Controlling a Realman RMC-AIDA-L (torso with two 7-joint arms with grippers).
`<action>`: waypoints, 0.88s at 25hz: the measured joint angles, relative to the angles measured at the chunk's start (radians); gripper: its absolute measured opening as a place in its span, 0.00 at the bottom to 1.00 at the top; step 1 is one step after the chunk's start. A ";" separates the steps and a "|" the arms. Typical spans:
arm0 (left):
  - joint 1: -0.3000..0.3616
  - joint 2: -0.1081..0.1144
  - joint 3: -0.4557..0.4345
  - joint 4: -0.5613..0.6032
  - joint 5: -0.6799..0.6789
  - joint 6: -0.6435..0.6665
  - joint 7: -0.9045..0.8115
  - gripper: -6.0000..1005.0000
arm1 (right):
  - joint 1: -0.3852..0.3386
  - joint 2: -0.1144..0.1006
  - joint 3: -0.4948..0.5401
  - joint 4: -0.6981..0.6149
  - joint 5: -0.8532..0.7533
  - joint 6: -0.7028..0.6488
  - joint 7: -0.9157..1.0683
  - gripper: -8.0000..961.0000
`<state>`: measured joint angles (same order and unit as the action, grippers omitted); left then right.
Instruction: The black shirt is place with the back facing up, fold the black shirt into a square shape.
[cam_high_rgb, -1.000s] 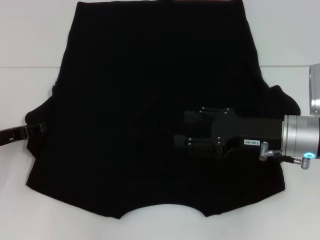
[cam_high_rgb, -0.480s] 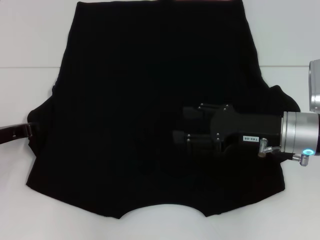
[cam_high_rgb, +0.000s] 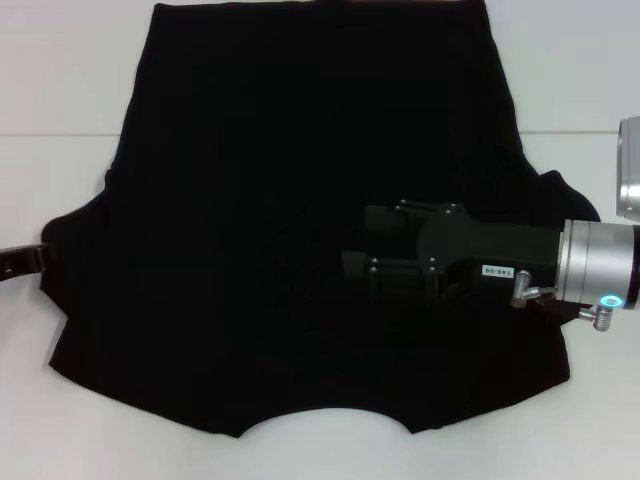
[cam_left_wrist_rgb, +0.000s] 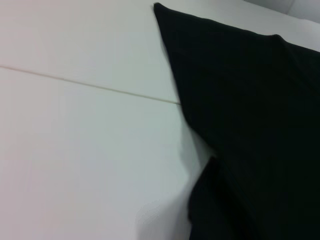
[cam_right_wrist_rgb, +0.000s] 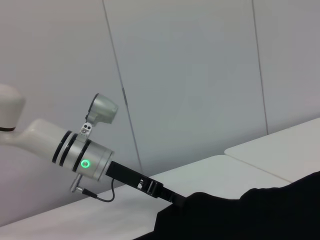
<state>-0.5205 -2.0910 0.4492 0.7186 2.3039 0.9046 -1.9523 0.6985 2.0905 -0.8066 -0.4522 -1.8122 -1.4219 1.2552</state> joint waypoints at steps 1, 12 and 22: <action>0.005 -0.001 -0.001 0.009 0.000 0.000 -0.002 0.00 | 0.002 0.001 -0.001 0.004 0.003 0.002 -0.002 0.82; 0.061 -0.005 -0.065 0.062 -0.005 0.023 0.001 0.00 | 0.027 0.007 -0.002 0.040 0.005 0.032 -0.011 0.82; 0.078 -0.007 -0.098 0.067 -0.007 0.030 0.002 0.00 | 0.044 0.007 -0.005 0.055 0.005 0.040 -0.022 0.83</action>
<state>-0.4423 -2.0983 0.3514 0.7854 2.2973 0.9348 -1.9500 0.7429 2.0977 -0.8114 -0.3973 -1.8069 -1.3817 1.2328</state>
